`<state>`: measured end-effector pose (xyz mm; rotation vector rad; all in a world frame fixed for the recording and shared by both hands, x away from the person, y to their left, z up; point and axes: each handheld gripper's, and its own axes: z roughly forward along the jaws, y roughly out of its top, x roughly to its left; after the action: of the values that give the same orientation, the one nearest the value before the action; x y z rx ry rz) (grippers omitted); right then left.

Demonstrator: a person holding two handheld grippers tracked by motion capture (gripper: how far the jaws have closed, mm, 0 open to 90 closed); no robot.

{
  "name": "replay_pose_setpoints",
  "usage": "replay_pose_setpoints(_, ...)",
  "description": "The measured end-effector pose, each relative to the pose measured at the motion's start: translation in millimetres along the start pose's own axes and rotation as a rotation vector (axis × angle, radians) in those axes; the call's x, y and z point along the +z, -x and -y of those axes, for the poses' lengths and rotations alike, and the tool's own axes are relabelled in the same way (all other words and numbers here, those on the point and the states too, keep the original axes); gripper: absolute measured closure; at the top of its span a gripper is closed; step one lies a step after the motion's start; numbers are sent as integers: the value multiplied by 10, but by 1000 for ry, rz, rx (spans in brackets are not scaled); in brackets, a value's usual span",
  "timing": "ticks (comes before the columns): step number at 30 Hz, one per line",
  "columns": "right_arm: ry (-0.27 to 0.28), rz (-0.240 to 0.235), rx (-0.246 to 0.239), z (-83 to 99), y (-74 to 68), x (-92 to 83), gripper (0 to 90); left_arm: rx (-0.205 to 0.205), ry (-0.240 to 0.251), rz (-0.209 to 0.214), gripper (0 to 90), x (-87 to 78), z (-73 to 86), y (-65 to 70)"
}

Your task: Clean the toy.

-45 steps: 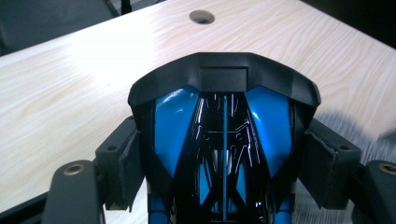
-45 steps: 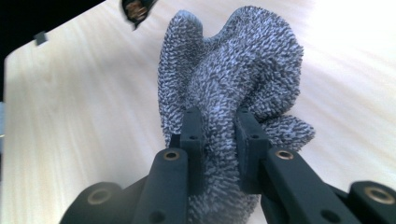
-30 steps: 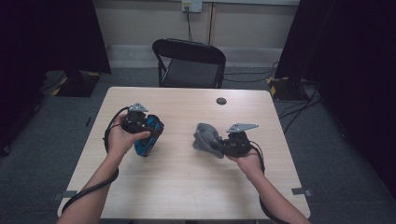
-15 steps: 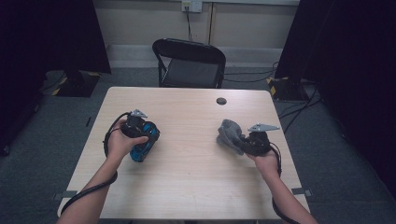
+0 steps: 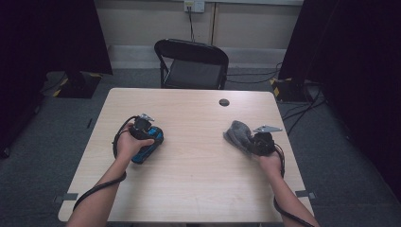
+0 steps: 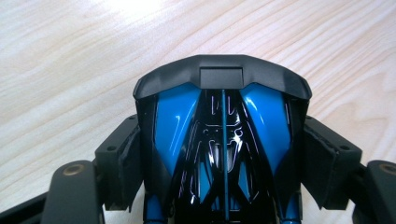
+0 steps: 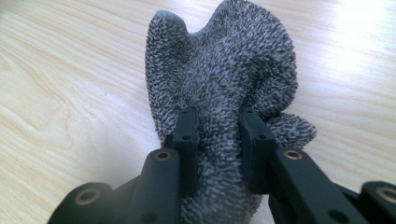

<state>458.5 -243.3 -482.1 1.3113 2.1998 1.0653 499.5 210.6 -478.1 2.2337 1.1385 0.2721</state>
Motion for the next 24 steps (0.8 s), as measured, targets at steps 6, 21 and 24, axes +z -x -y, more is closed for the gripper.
replay_pose_setpoints(6,-6,7,-1,29,-2,34,667,17,2,-16,252,52,17,28)
replay_pose_setpoints(21,15,40,-20,15,-22,-3,382,22,-5,-30,239,110,48,35)
replay_pose_setpoints(24,27,54,-39,-4,-54,-32,293,0,10,-32,221,77,35,37)
